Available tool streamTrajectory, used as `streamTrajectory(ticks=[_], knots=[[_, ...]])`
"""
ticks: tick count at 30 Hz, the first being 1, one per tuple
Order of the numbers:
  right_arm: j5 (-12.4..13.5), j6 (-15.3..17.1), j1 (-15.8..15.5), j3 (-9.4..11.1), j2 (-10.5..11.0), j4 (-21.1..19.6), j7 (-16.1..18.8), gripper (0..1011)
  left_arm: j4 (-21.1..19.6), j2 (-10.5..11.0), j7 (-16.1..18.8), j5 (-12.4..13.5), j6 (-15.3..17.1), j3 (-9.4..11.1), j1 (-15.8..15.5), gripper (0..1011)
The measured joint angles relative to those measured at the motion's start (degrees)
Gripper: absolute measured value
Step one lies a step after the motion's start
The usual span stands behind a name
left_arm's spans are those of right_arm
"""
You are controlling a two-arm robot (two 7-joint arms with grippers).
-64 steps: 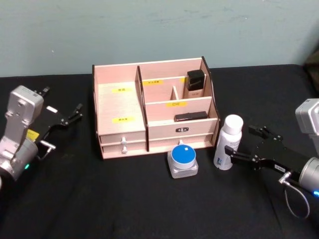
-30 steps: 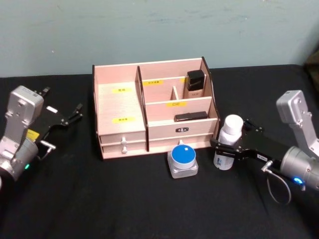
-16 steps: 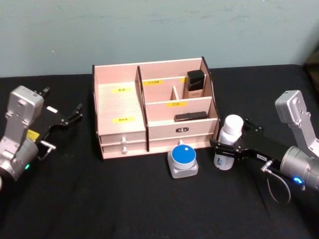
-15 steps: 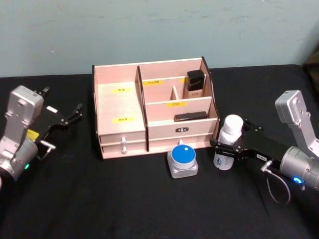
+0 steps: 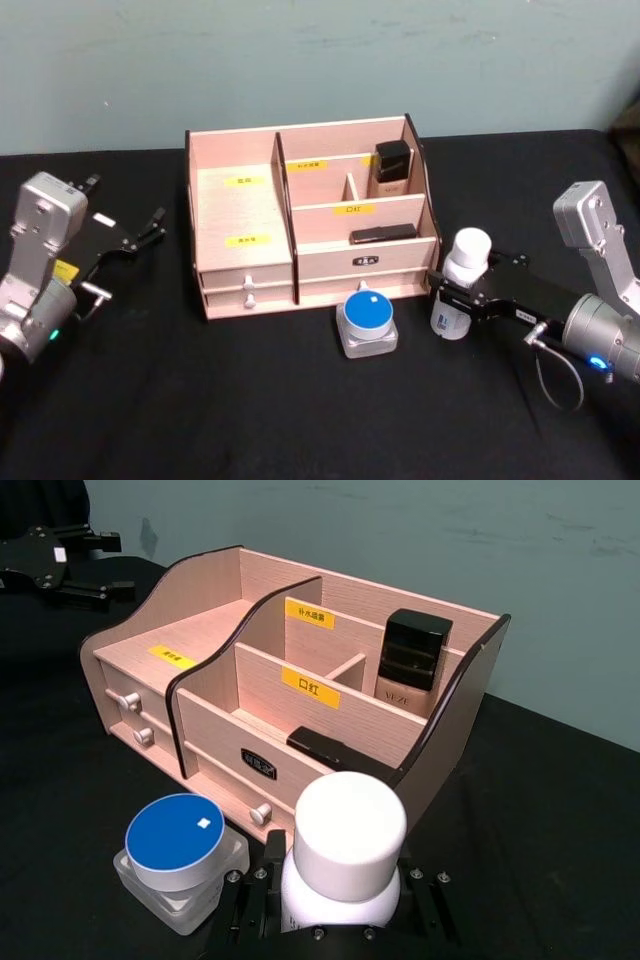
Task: Pick up the facial cleanser and watermelon frost from the table and place them into the tiered storage box.
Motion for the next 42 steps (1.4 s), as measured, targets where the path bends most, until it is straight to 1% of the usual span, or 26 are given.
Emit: streamTrajectory(ticks=[15, 21, 24, 29, 35, 40, 42], knots=[[0.08, 0.01, -0.04, 0.05, 0.02, -0.06, 0.01, 593, 0.00, 0.00, 0.00, 0.00, 0.00, 0.00, 0.00, 1010], [0.93, 0.12, -0.31, 0.48, 0.09, 0.18, 0.09, 593, 0.00, 0.00, 0.00, 0.00, 0.00, 0.00, 0.00, 1010], [1.08, 0.48, -0.79, 0.87, 0.54, -0.59, 0.05, 593, 0.00, 0.00, 0.00, 0.00, 0.00, 0.00, 0.00, 1010], [1.45, 1.00, -1.56, 1.62, 1.54, -2.97, -0.12, 593, 0.00, 0.00, 0.00, 0.00, 0.00, 0.00, 0.00, 1009], [2.20, 1.89, -2.75, 2.63, 3.15, -7.84, -0.25, 593, 0.00, 0.00, 0.00, 0.00, 0.00, 0.00, 0.00, 1010], [2.99, 2.74, -2.62, 2.84, 3.81, -10.96, 0.04, 593, 0.00, 0.00, 0.00, 0.00, 0.00, 0.00, 0.00, 1010], [3.19, 3.09, -1.84, 2.60, 3.90, -12.02, 0.21, 593, 0.00, 0.00, 0.00, 0.00, 0.00, 0.00, 0.00, 1009]])
